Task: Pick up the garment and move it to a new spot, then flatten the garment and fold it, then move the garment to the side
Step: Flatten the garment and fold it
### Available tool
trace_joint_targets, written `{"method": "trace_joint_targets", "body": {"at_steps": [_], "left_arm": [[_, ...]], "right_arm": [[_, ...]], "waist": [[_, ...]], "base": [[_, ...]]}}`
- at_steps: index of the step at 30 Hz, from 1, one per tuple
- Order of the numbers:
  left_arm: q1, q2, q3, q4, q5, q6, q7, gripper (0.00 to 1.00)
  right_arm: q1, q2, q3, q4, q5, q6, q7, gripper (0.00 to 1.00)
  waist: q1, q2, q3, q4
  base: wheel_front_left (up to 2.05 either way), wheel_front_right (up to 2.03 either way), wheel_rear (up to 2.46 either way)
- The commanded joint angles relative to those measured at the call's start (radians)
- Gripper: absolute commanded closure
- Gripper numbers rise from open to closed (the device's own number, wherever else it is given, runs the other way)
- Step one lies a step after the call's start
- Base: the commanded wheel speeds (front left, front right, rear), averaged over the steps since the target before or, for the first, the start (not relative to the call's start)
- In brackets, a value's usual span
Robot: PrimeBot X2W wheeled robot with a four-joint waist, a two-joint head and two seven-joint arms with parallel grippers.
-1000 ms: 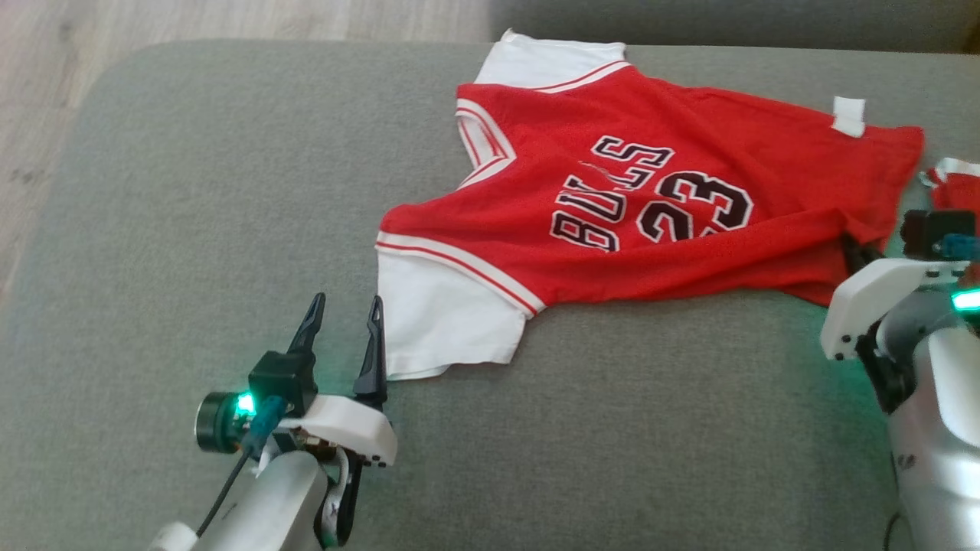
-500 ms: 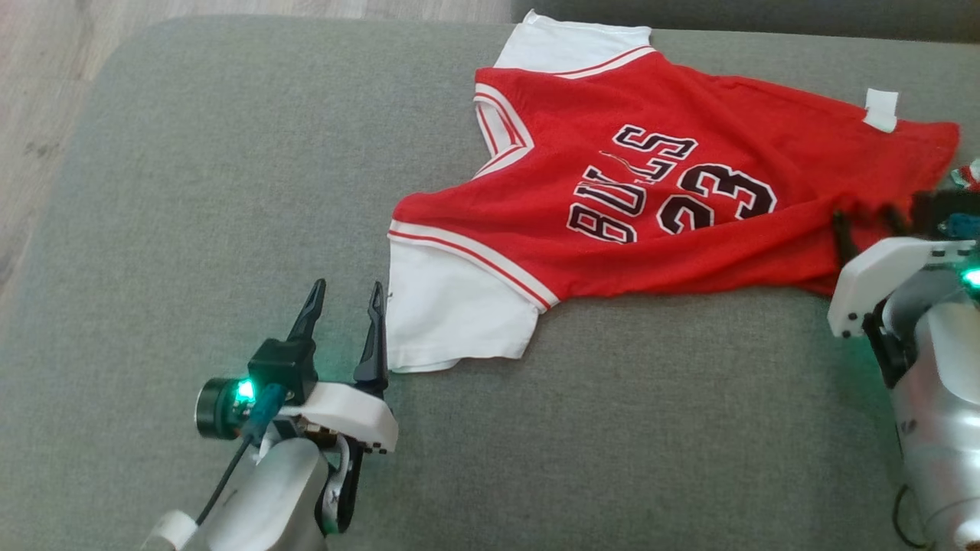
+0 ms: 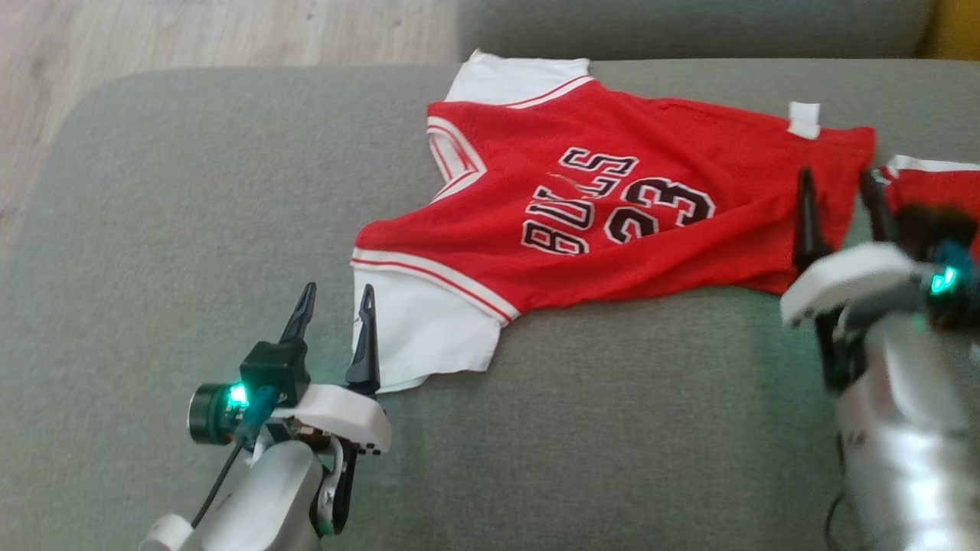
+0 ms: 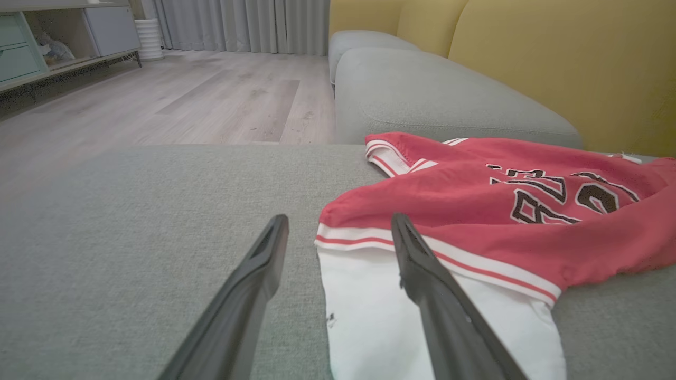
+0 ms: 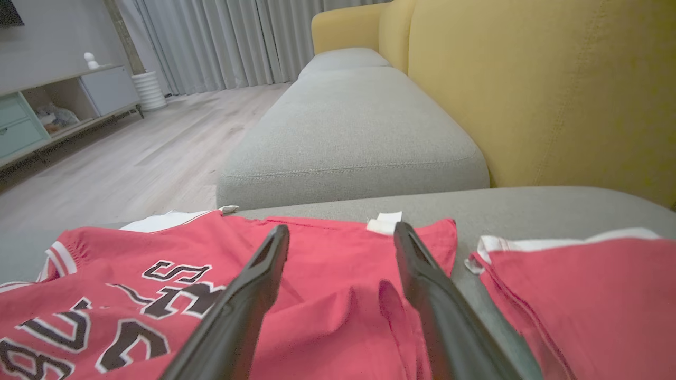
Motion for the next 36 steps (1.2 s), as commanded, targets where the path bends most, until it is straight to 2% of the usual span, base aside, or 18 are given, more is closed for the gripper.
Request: {"method": "trace_joint_targets", "body": {"at_steps": [1, 5, 8, 13, 21, 36], "left_arm": [[-0.015, 0.017, 0.039, -0.028, -0.002, 0.007, -0.012, 0.00], [-0.001, 0.017, 0.040, -0.036, -0.001, 0.009, -0.012, 0.00], [0.007, 0.021, 0.043, -0.040, 0.000, 0.010, -0.012, 0.00], [0.016, 0.025, 0.047, -0.045, 0.001, 0.010, -0.012, 0.00], [0.023, 0.030, 0.052, -0.051, 0.005, 0.009, -0.012, 0.00], [0.019, 0.038, 0.041, -0.004, 0.000, 0.007, -0.008, 0.00]], "right_arm": [[0.040, 0.018, 0.020, -0.048, 0.018, -0.001, -0.016, 0.00], [0.173, 0.035, 0.032, -0.163, 0.065, -0.001, -0.036, 0.00], [0.269, 0.037, 0.088, -0.239, 0.150, -0.001, -0.044, 0.00], [0.384, 0.037, 0.151, -0.323, 0.210, -0.001, -0.050, 0.00], [0.415, 0.037, 0.180, -0.370, 0.234, -0.001, -0.051, 0.00], [0.424, 0.037, 0.184, -0.382, 0.243, -0.001, -0.052, 0.00]], "waist": [[0.0001, 0.0000, -0.016, -0.018], [0.0001, 0.0000, -0.029, -0.039], [0.0001, 0.0000, -0.033, -0.053], [0.0001, 0.0000, -0.033, -0.070], [0.0001, 0.0000, -0.034, -0.088], [0.0001, 0.0000, -0.031, -0.079]], "base": [[0.00, 0.00, 0.00], [0.00, 0.00, 0.00], [0.00, 0.00, 0.00], [0.00, 0.00, 0.00], [0.00, 0.00, 0.00], [0.00, 0.00, 0.00]]}}
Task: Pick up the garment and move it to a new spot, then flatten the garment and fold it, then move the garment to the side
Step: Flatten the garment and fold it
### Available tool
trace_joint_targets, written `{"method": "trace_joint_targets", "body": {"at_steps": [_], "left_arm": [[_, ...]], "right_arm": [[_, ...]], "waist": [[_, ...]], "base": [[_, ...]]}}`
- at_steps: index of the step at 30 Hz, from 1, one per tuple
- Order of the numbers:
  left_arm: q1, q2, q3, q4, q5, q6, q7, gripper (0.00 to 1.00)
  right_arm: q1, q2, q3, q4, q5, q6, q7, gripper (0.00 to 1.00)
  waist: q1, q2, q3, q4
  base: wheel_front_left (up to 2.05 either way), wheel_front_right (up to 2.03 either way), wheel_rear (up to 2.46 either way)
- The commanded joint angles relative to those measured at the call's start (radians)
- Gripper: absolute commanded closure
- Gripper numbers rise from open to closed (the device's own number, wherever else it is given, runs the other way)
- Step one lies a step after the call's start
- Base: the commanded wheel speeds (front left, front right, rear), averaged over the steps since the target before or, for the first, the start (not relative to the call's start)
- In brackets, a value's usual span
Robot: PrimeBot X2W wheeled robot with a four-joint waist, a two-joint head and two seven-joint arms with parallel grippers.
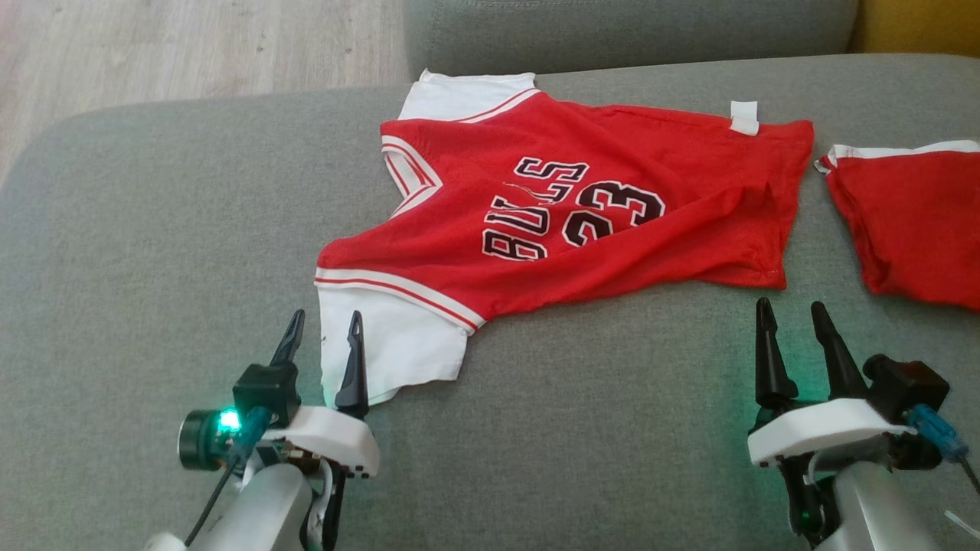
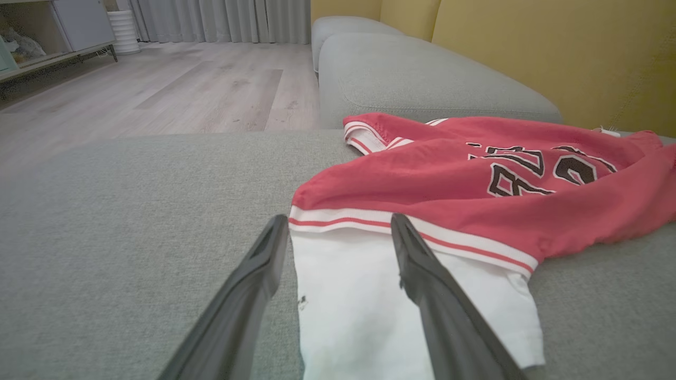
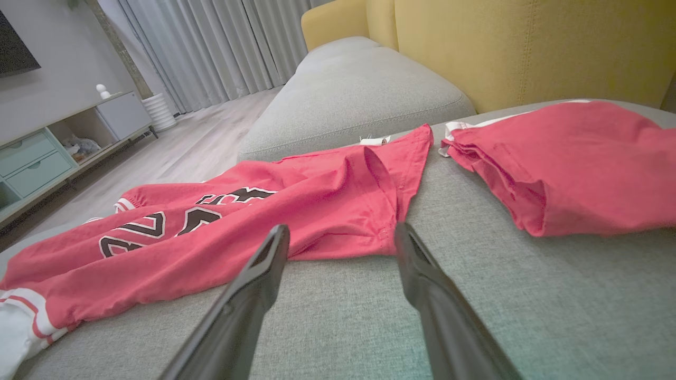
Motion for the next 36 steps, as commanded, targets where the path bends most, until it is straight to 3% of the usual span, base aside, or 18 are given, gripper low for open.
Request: {"method": "trace_joint_targets", "body": {"at_steps": [1, 26, 33, 34, 35, 36], "left_arm": [[-0.022, 0.024, 0.031, -0.022, -0.001, 0.004, -0.008, 0.00], [-0.004, 0.047, -0.017, 0.082, -0.024, 0.041, 0.210, 0.00], [0.001, 0.047, -0.046, 0.071, -0.040, 0.002, 0.282, 0.00], [0.002, 0.046, -0.050, 0.066, -0.043, -0.005, 0.288, 0.54], [0.003, 0.046, -0.052, 0.058, -0.046, -0.011, 0.287, 0.97], [0.003, 0.046, -0.053, 0.049, -0.047, -0.015, 0.284, 1.00]], "right_arm": [[-0.007, -0.003, 0.026, -0.034, 0.006, -0.001, -0.013, 0.00], [-0.008, -0.003, 0.033, -0.033, 0.016, -0.001, -0.014, 0.00], [-0.009, -0.003, 0.028, -0.026, 0.013, -0.001, -0.014, 0.00], [-0.010, -0.003, 0.025, -0.022, 0.010, -0.001, -0.014, 0.00], [-0.014, -0.003, 0.021, -0.015, 0.004, -0.001, -0.014, 0.00], [-0.019, -0.003, 0.016, -0.008, -0.005, -0.001, -0.014, 0.00]], "waist": [[-0.0001, 0.0000, -0.001, 0.001], [-0.0001, 0.0000, 0.009, -0.001], [-0.0001, 0.0000, 0.009, -0.004], [-0.0001, 0.0000, 0.009, -0.003], [-0.0001, 0.0000, 0.008, -0.003], [-0.0001, 0.0000, 0.007, -0.002]], "base": [[0.00, 0.00, 0.00], [0.00, 0.00, 0.00], [0.00, 0.00, 0.00], [0.00, 0.00, 0.00], [0.00, 0.00, 0.00], [0.00, 0.00, 0.00]]}}
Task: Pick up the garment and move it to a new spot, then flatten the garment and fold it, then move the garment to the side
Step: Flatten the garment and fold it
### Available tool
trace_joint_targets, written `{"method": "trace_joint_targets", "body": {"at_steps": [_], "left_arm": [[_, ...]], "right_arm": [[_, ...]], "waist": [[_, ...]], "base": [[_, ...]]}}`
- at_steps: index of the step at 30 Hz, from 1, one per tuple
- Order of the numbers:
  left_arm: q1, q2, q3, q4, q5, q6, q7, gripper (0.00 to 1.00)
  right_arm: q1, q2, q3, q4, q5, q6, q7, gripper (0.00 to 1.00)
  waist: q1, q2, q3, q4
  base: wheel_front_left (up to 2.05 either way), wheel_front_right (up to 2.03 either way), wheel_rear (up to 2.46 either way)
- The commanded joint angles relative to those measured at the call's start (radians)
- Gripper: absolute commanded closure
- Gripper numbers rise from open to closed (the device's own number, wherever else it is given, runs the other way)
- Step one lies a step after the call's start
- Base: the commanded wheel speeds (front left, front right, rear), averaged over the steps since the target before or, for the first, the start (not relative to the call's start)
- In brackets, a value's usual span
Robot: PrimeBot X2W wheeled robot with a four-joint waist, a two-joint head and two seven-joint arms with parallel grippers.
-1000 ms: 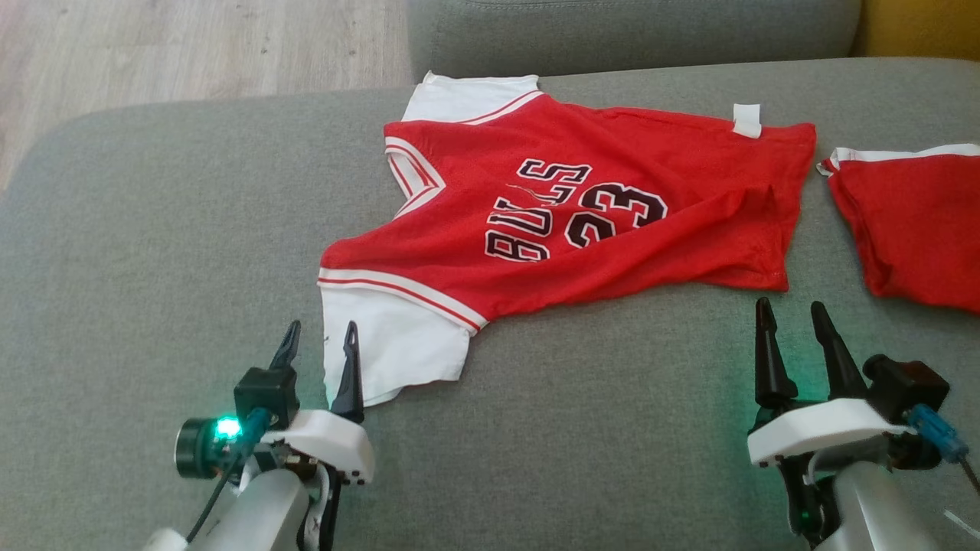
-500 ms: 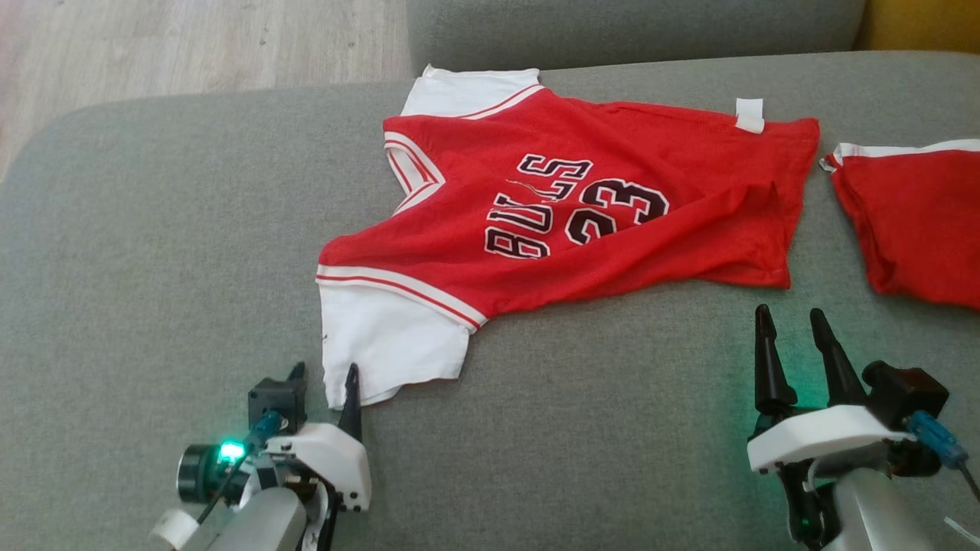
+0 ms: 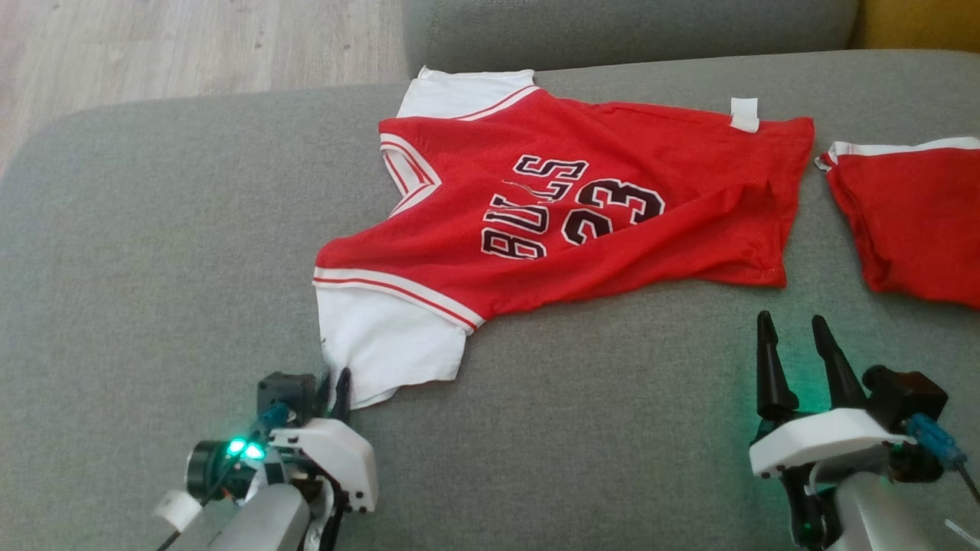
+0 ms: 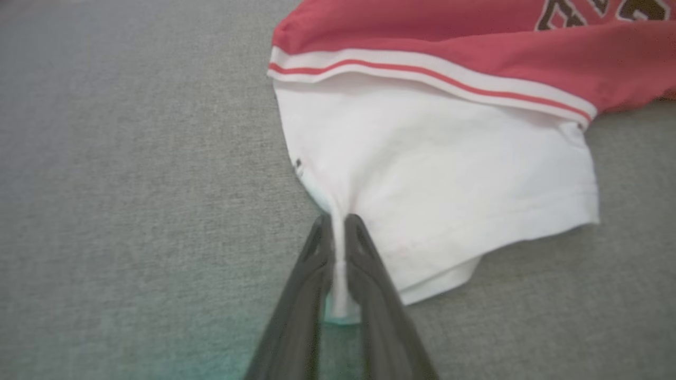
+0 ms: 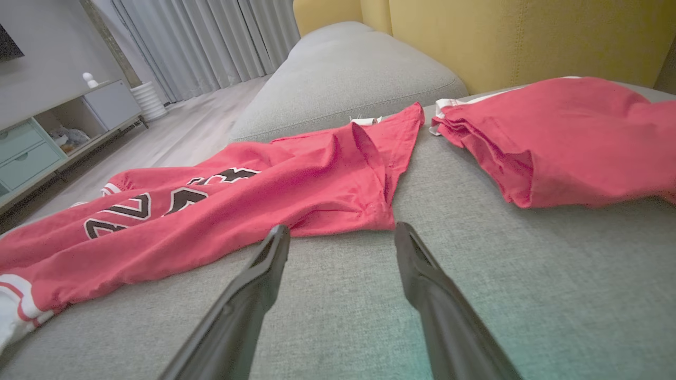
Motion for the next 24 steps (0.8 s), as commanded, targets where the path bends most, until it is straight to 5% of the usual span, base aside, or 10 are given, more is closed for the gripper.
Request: {"method": "trace_joint_targets", "body": {"at_steps": [1, 12, 24], "left_arm": [[-0.007, 0.018, 0.016, -0.018, -0.006, -0.005, 0.003, 1.00], [-0.035, 0.025, 0.080, -0.114, 0.007, 0.052, -0.200, 1.00], [-0.051, 0.021, 0.066, -0.123, 0.007, 0.044, -0.214, 1.00]], "right_arm": [[-0.039, -0.003, 0.010, -0.014, -0.019, -0.001, -0.013, 0.00], [-0.212, -0.003, -0.124, 0.140, -0.106, -0.001, 0.134, 0.00], [-0.335, -0.003, -0.141, 0.316, -0.157, -0.001, 0.193, 0.00]], "waist": [[0.0000, -0.0001, -0.001, 0.002], [0.0000, -0.0001, 0.007, 0.030], [0.0000, -0.0001, 0.032, 0.050]], "base": [[0.00, 0.00, 0.00], [0.00, 0.00, 0.00], [0.00, 0.00, 0.00]]}}
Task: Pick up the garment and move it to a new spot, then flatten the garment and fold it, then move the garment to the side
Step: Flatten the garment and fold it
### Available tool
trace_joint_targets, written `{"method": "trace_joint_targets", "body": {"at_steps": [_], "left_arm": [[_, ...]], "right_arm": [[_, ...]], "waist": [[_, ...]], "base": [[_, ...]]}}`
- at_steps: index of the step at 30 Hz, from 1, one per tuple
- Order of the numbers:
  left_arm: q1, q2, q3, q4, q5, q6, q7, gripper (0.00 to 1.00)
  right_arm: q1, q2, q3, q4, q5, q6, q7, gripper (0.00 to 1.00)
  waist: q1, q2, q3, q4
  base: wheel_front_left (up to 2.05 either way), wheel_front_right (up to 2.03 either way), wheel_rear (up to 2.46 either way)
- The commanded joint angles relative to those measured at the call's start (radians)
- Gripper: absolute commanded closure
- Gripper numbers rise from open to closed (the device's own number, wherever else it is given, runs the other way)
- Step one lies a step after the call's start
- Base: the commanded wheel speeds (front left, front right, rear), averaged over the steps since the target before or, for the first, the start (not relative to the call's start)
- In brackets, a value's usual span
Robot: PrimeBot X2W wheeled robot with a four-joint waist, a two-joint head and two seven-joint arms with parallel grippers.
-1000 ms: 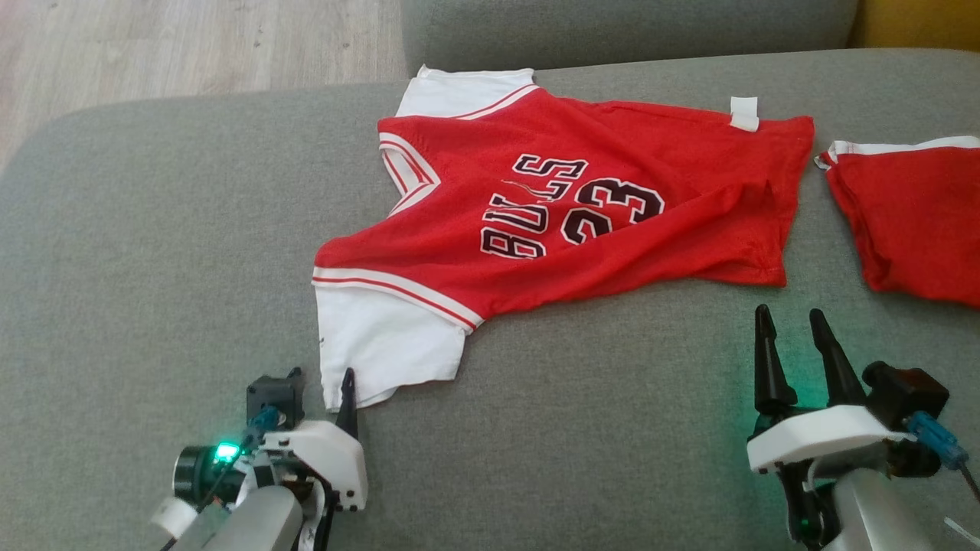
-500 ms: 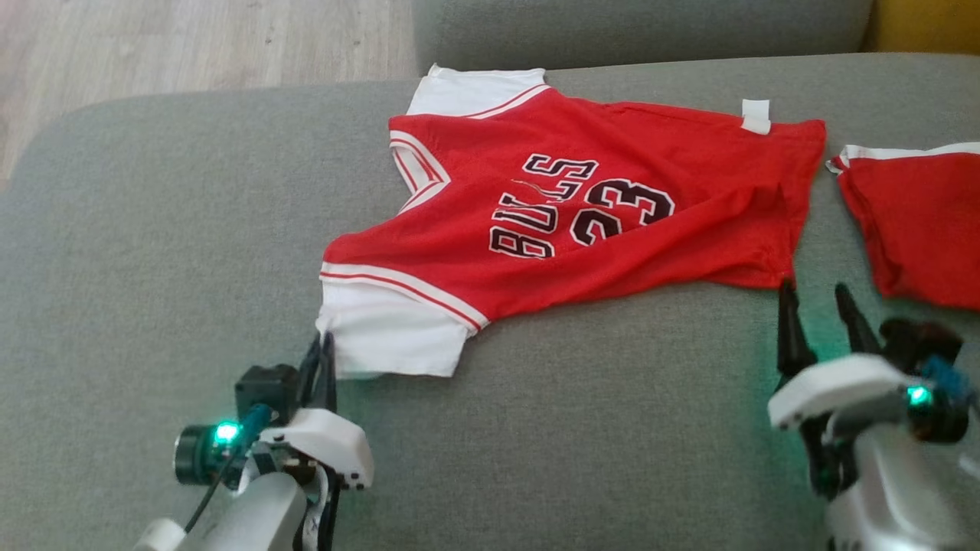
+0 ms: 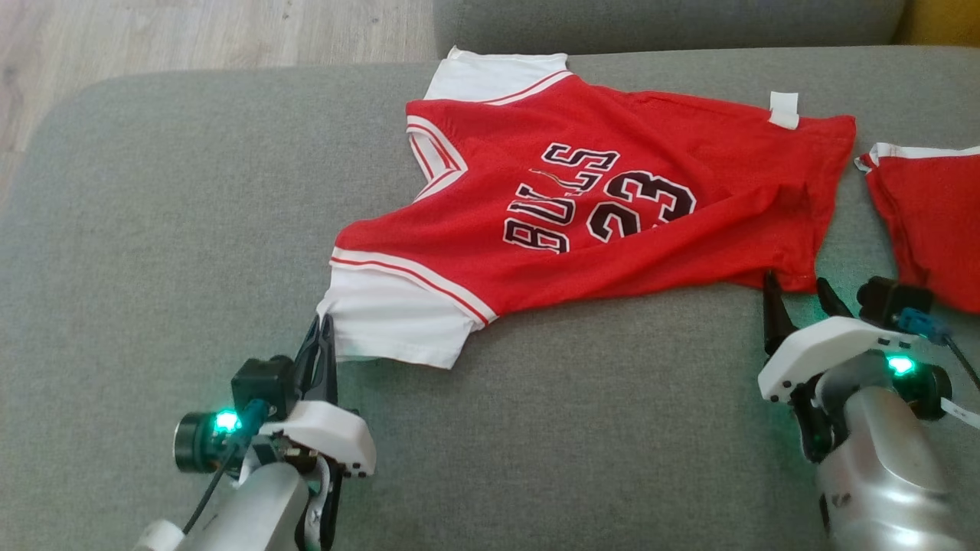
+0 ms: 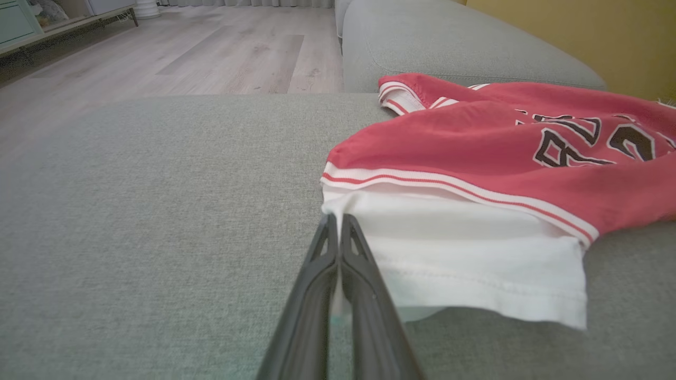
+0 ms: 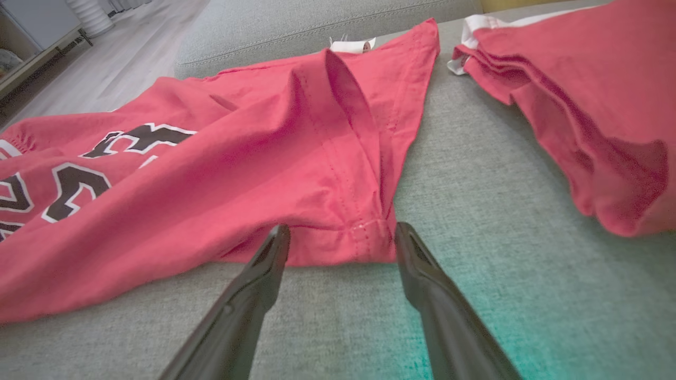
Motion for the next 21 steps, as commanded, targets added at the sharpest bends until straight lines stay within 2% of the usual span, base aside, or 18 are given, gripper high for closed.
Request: {"method": "trace_joint_targets", "body": {"at_steps": [1, 13, 14, 15, 17, 18, 21], "left_arm": [[-0.046, 0.021, 0.031, -0.030, 0.009, -0.001, -0.010, 1.00], [-0.055, 0.025, 0.023, -0.028, 0.003, 0.001, -0.006, 1.00], [-0.056, 0.025, 0.022, -0.027, 0.003, 0.001, -0.006, 1.00], [-0.056, 0.024, 0.021, -0.026, 0.002, 0.001, -0.006, 1.00], [-0.057, 0.023, 0.020, -0.024, 0.000, 0.001, -0.007, 1.00], [-0.057, 0.023, 0.019, -0.022, -0.001, 0.001, -0.007, 1.00], [-0.057, 0.023, 0.018, -0.018, -0.003, 0.001, -0.008, 1.00]], "right_arm": [[-0.037, -0.002, 0.024, -0.022, -0.011, -0.001, -0.016, 0.00], [-0.081, -0.004, 0.056, 0.049, -0.028, -0.001, -0.041, 0.00], [-0.082, -0.006, 0.060, 0.053, -0.027, -0.001, -0.044, 0.05], [-0.083, -0.007, 0.064, 0.056, -0.025, -0.001, -0.047, 0.37], [-0.085, -0.010, 0.072, 0.063, -0.023, -0.001, -0.053, 0.82], [-0.086, -0.012, 0.079, 0.065, -0.025, -0.001, -0.058, 1.00], [-0.087, -0.020, 0.092, 0.069, -0.035, -0.001, -0.074, 1.00]], "waist": [[0.0000, 0.0000, 0.002, 0.000], [0.0000, 0.0000, 0.015, -0.004], [0.0000, 0.0000, 0.015, -0.004], [0.0000, 0.0000, 0.015, -0.004], [0.0000, 0.0000, 0.014, -0.005], [0.0000, 0.0000, 0.014, -0.005], [0.0000, 0.0000, 0.010, -0.006]], "base": [[0.00, 0.00, 0.00], [0.00, 0.00, 0.00], [0.00, 0.00, 0.00], [0.00, 0.00, 0.00], [0.00, 0.00, 0.00], [0.00, 0.00, 0.00], [0.00, 0.00, 0.00]]}}
